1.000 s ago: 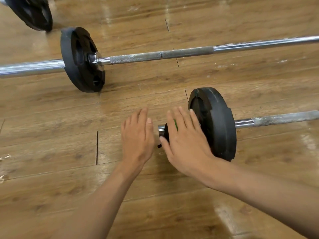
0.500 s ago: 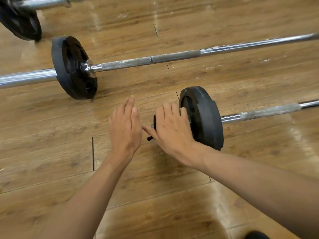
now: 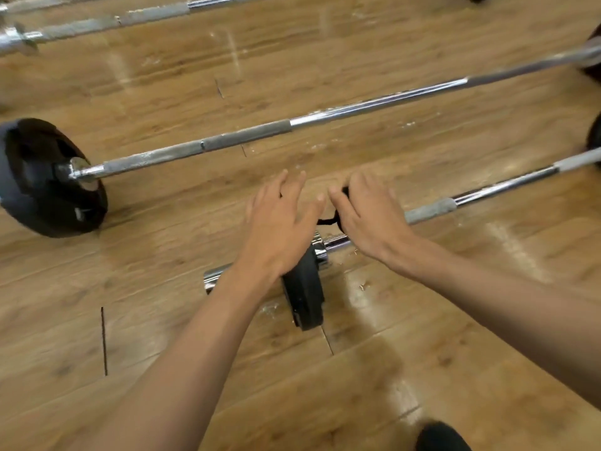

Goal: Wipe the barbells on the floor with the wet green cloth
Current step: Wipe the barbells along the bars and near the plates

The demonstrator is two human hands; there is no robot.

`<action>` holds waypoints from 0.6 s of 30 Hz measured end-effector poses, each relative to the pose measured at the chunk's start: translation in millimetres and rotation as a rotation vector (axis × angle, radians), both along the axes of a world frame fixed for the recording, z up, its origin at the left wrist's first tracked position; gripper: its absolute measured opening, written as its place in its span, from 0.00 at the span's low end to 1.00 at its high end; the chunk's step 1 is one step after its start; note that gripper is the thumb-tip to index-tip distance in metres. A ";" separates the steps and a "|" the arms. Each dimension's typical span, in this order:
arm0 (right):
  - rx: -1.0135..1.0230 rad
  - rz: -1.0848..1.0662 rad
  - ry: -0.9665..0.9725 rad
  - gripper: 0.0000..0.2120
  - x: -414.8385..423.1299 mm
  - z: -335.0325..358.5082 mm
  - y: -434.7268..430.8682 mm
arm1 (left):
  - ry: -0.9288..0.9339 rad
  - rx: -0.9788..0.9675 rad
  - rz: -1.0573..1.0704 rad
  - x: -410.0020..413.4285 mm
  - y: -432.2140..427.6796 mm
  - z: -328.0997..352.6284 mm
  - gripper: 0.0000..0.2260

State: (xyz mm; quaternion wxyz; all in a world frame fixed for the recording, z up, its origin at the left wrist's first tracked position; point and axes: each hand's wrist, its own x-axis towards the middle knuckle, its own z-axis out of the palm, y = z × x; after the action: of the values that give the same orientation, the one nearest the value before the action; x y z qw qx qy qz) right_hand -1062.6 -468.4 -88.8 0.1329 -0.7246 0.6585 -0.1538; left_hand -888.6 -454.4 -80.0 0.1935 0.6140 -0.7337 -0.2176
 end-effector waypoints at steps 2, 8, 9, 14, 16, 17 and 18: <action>0.023 0.067 -0.043 0.23 -3.8 -21.5 -2.5 | -0.119 0.028 -0.015 -7.4 -0.2 -1.4 0.39; -0.128 0.361 -0.220 0.13 12.3 -80.3 20.2 | -0.251 -0.044 0.024 -17.7 4.5 -9.7 0.32; -0.158 0.380 -0.259 0.12 14.0 -86.4 20.6 | -0.265 -0.042 0.039 -19.3 5.8 -7.8 0.32; -0.331 0.444 -0.255 0.21 3.9 -117.3 28.2 | -0.354 0.035 0.134 -24.4 13.4 0.5 0.34; -0.330 0.432 -0.250 0.23 0.3 -119.5 38.2 | -0.379 0.051 0.133 -26.1 16.0 1.0 0.35; -0.312 0.428 -0.253 0.23 1.2 -118.1 38.4 | -0.390 0.058 0.127 -26.6 17.4 1.2 0.36; -0.287 0.427 -0.254 0.24 4.2 -114.0 35.2 | -0.396 0.068 0.121 -26.9 18.1 1.8 0.37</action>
State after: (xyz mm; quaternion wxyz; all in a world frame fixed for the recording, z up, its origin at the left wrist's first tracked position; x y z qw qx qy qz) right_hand -1058.4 -433.2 -202.8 0.1396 -0.8332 0.4407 -0.3034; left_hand -915.5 -436.3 -78.2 0.0376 0.6940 -0.7113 -0.1052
